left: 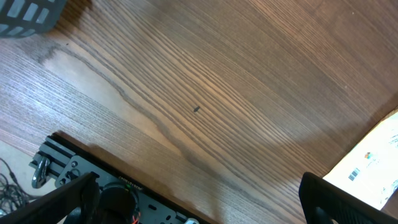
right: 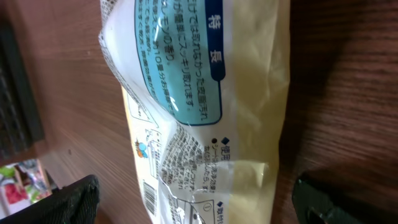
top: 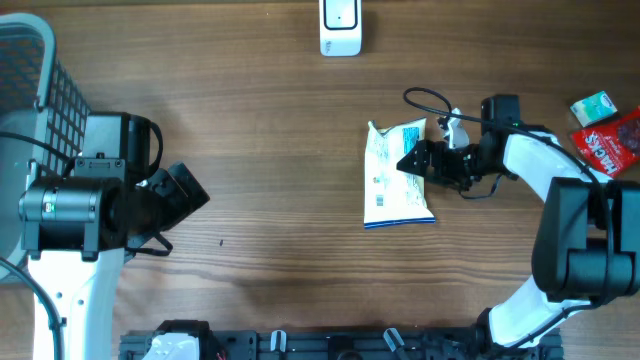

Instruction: Scan the item barcode

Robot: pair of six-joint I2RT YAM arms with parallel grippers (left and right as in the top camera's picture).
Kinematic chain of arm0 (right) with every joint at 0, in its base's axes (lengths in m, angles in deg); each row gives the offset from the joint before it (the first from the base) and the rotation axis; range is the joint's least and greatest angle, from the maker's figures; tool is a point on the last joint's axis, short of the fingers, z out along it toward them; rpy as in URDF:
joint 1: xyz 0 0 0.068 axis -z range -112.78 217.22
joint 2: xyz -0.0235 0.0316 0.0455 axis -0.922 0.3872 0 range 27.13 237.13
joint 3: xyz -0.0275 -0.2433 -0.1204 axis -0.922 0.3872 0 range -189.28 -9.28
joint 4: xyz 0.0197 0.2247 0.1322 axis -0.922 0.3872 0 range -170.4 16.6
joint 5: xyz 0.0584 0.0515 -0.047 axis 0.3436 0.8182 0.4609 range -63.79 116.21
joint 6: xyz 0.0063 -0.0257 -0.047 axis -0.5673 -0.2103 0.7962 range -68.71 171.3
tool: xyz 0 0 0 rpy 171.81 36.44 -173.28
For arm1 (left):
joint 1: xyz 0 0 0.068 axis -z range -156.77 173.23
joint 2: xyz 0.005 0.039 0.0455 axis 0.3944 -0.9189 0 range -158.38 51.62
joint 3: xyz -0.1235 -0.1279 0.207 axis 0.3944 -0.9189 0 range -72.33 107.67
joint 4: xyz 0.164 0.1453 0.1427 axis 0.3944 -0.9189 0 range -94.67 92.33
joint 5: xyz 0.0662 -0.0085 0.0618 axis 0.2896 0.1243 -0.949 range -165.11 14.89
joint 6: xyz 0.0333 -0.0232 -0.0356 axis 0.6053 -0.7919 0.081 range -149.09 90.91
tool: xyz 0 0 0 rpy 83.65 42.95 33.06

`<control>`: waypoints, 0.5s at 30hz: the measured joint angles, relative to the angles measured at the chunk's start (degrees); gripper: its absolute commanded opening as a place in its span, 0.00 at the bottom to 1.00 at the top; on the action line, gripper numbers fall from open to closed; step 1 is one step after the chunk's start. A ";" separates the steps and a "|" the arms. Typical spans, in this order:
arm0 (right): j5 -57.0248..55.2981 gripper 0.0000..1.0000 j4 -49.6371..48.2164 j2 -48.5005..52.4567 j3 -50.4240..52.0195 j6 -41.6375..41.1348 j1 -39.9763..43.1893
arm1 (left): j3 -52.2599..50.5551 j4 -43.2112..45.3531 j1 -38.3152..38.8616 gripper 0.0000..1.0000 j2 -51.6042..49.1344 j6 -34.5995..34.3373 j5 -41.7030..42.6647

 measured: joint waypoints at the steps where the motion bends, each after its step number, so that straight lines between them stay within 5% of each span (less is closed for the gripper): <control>1: 0.66 0.96 -1.29 -0.02 0.55 -0.85 0.00 | 0.00 0.02 0.00 1.00 0.00 0.00 0.00; 5: 1.42 0.77 -2.60 -0.13 1.77 -2.69 -0.02 | 0.00 0.02 0.00 1.00 0.00 0.00 0.00; 9: 0.52 0.09 -2.54 0.00 2.99 -3.85 -0.17 | 0.00 0.02 0.00 1.00 0.00 0.00 0.00; 15: -0.35 0.04 -1.64 0.04 2.84 -5.05 -0.57 | 0.00 0.02 0.00 1.00 0.00 0.00 0.00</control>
